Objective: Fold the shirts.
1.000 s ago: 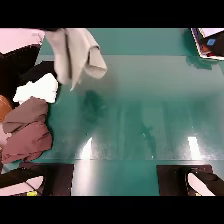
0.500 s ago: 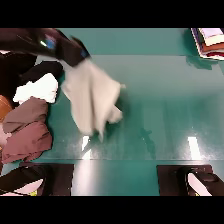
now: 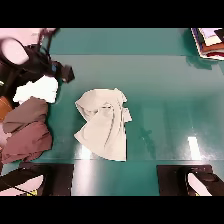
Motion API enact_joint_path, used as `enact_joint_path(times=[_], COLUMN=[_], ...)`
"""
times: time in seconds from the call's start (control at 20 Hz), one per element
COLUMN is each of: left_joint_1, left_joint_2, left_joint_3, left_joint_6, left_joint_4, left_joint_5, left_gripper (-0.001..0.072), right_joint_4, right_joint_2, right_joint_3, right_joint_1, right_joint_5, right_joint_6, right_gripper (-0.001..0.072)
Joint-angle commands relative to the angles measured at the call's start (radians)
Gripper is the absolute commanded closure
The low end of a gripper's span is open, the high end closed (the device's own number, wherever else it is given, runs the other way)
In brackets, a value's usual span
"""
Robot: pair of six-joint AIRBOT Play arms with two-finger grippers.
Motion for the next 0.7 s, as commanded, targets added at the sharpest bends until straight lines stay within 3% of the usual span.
enact_joint_path(times=[0.0,0.25,0.45,0.5,0.6,0.65], left_joint_1=[0.064,0.061,0.061,0.061,0.064,0.067], left_joint_2=[-0.074,-0.252,-0.285,-0.285,-0.285,-0.28], left_joint_3=[-0.216,-0.231,-0.23,-0.229,-0.224,-0.212], left_joint_6=[0.012,0.101,0.105,0.108,0.109,0.108], left_joint_4=[-0.078,-0.262,-0.269,-0.27,-0.263,-0.247], left_joint_5=[0.154,0.241,0.248,0.248,0.241,0.233], left_gripper=[0.0179,0.0179,0.018,0.024,0.0678,0.0682], right_joint_4=[0.001,0.001,0.001,0.0,-0.015,-0.05], right_joint_2=[-0.026,-0.071,-0.107,-0.117,-0.138,-0.153], right_joint_3=[0.0,0.0,0.0,0.0,0.0,-0.01], right_joint_1=[-0.001,-0.001,-0.001,-0.001,-0.001,-0.001], right_joint_5=[0.039,0.095,0.147,0.164,0.22,0.267], right_joint_6=[0.0,0.0,0.001,0.001,0.0,0.002], right_gripper=[0.0698,0.0699,0.0698,0.0698,0.0699,0.0698])
